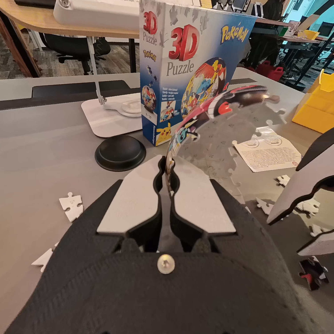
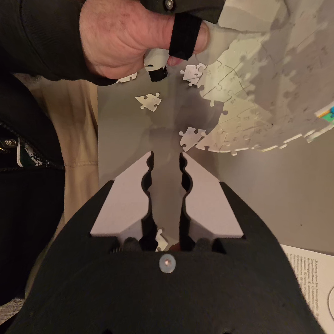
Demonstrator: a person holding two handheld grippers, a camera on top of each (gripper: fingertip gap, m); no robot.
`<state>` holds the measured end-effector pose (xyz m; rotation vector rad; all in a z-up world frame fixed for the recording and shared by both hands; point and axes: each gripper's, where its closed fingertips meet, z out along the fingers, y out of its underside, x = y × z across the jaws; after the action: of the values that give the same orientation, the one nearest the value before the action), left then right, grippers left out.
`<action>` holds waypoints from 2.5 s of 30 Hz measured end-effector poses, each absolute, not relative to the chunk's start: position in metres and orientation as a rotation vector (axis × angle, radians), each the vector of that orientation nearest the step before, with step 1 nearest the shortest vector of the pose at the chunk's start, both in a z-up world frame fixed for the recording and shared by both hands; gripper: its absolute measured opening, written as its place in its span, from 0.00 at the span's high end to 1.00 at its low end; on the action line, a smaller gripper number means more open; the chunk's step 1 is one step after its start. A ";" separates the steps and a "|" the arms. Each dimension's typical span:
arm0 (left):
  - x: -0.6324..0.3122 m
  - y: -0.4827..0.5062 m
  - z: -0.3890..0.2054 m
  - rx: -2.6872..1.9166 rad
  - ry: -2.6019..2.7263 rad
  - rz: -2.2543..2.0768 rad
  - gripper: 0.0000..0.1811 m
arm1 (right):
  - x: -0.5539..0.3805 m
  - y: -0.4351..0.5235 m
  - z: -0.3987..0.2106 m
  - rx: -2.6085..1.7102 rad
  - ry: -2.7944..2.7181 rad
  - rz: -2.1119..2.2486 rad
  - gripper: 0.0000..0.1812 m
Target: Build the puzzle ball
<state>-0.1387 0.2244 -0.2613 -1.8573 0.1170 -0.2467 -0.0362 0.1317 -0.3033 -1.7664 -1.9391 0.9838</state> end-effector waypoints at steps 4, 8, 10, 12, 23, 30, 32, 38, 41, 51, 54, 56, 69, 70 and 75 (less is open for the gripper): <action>-0.140 0.225 -0.261 -1.855 0.124 -0.231 0.99 | -0.033 0.134 -0.308 -1.787 -1.946 0.977 0.85; -0.140 0.225 -0.260 -1.851 0.123 -0.226 0.99 | -0.031 0.135 -0.311 -1.797 -1.949 0.970 0.85; -0.141 0.225 -0.260 -1.851 0.121 -0.225 0.99 | -0.031 0.135 -0.311 -1.797 -1.949 0.971 0.85; -0.142 0.225 -0.260 -1.850 0.120 -0.228 0.99 | -0.031 0.136 -0.312 -1.801 -1.948 0.968 0.85; -0.148 0.224 -0.243 -1.748 0.057 -0.383 0.99 | -0.032 0.137 -0.311 -1.803 -1.930 0.982 0.85; -0.150 0.224 -0.234 -1.691 0.036 -0.479 0.99 | -0.033 0.138 -0.310 -1.805 -1.917 0.994 0.85; -0.149 0.224 -0.233 -1.682 0.032 -0.503 0.99 | -0.033 0.138 -0.311 -1.805 -1.916 0.998 0.84; -0.147 0.223 -0.229 -1.664 0.035 -0.532 0.99 | -0.037 0.142 -0.306 -1.817 -1.865 1.029 0.83; -0.148 0.223 -0.227 -1.654 0.037 -0.514 0.99 | -0.042 0.151 -0.298 -1.897 -1.732 1.096 0.81; -0.137 0.219 -0.217 -1.628 0.151 -0.378 0.98 | -0.052 0.171 -0.272 -2.064 -1.291 1.458 0.78; -0.131 0.218 -0.215 -1.618 0.178 -0.364 0.98 | -0.055 0.179 -0.270 -2.111 -1.141 1.525 0.78; -0.127 0.217 -0.215 -1.615 0.197 -0.342 0.98 | -0.057 0.186 -0.273 -2.139 -1.058 1.526 0.79; -0.112 0.213 -0.205 -1.575 0.265 -0.250 0.98 | -0.061 0.204 -0.272 -2.108 -0.832 1.509 0.99; -0.112 0.213 -0.205 -1.574 0.265 -0.250 0.98 | -0.062 0.204 -0.271 -2.106 -0.824 1.518 0.99; -0.111 0.213 -0.205 -1.580 0.275 -0.259 0.97 | -0.061 0.206 -0.270 -2.103 -0.827 1.500 0.99</action>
<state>-0.1110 0.2125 -0.2052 -1.5800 0.2747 -0.2594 -0.0606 0.2058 -0.2701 -2.1030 -0.8269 1.5004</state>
